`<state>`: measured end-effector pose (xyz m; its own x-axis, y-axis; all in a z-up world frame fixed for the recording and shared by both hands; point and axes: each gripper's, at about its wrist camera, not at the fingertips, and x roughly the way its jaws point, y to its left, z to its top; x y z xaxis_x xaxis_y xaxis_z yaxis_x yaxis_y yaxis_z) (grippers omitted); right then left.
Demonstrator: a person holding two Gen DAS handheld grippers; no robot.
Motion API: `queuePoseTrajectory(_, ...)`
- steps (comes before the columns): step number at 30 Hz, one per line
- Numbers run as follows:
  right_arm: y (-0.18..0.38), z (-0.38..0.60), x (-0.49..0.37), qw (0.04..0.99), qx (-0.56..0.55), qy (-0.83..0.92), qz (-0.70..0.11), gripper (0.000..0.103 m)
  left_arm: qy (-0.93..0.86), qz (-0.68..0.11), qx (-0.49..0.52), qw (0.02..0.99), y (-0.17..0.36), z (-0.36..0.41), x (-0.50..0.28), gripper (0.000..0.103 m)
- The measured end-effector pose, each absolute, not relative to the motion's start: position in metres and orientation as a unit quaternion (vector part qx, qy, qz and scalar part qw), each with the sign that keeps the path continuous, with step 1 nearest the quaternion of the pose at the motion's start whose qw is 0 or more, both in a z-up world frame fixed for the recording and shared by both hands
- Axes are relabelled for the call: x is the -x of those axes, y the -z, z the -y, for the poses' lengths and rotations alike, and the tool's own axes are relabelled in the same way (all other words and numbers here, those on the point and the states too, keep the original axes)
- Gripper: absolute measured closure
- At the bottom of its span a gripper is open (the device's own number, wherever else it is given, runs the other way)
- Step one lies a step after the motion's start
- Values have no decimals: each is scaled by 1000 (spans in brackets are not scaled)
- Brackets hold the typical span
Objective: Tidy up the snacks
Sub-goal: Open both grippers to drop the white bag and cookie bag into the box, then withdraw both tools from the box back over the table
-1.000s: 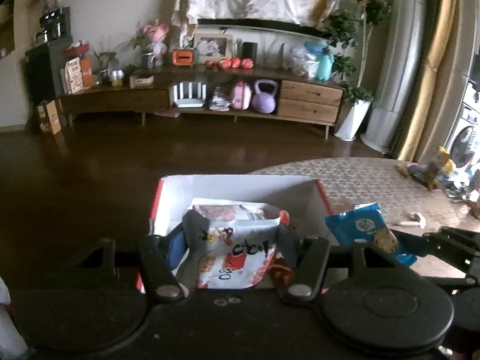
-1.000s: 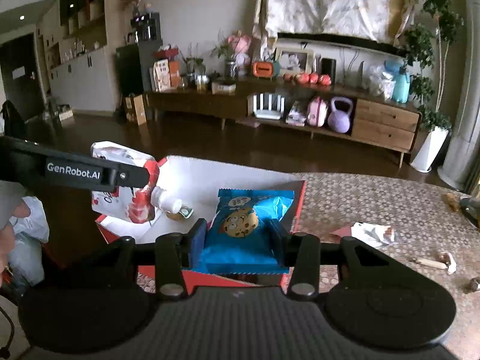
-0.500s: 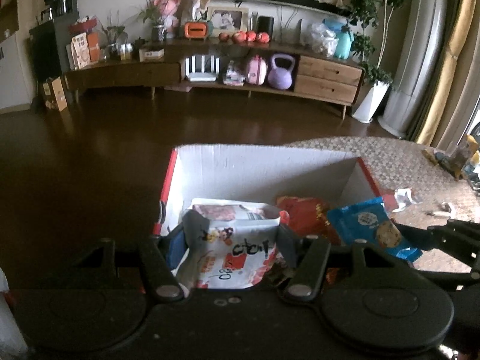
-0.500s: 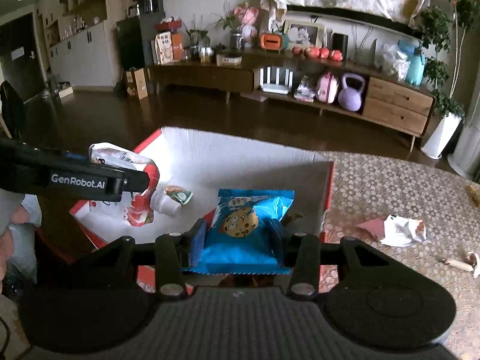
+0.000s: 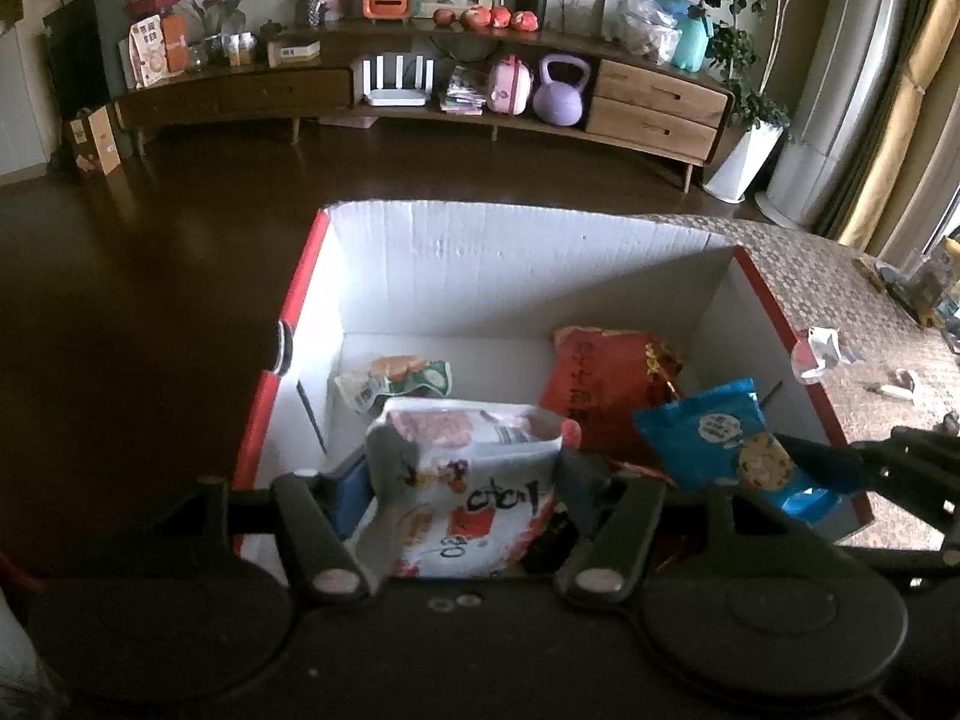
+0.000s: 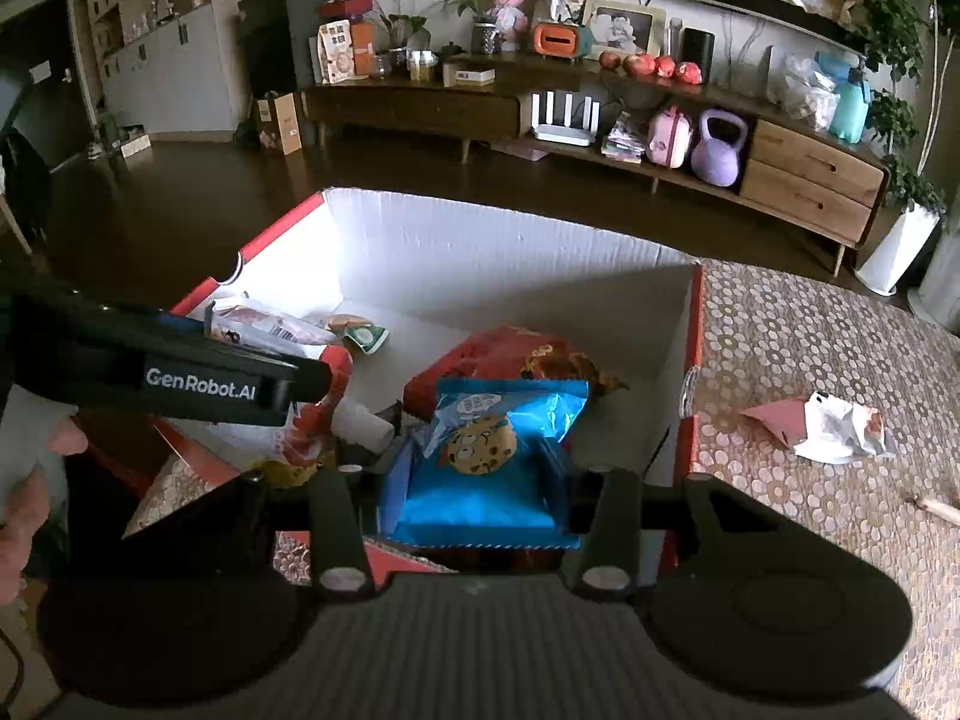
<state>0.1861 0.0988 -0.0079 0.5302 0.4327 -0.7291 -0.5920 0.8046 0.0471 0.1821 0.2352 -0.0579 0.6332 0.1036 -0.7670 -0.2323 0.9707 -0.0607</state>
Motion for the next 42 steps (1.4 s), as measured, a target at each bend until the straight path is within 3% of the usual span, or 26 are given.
queuePoseTrajectory(1,8,-98,-185,869,102,-294,-385,57,-99,-412,71,903,55,-234,-180,33)
queuePoseTrajectory(2,7,-97,-185,869,100,-294,-385,55,-101,-406,67,906,52,-233,-179,22)
queuePoseTrajectory(3,5,-96,-186,870,99,-292,-385,48,-102,-400,64,909,49,-231,-177,15)
queuePoseTrajectory(4,4,-95,-185,871,97,-292,-383,41,-103,-394,62,911,46,-230,-176,14)
queuePoseTrajectory(14,-19,-76,-159,881,86,-291,-364,38,-103,-368,57,923,18,-220,-153,6)
queuePoseTrajectory(16,-27,-69,-151,884,81,-289,-359,28,-101,-363,55,925,12,-215,-146,5)
queuePoseTrajectory(23,-54,-35,-126,894,53,-287,-340,27,-88,-330,35,939,-13,-194,-120,0)
queuePoseTrajectory(28,-70,-11,-107,902,40,-279,-328,22,-71,-317,21,946,-27,-170,-106,0)
queuePoseTrajectory(42,-89,86,-67,924,7,-223,-311,21,1,-304,-15,953,-29,-80,-81,0)
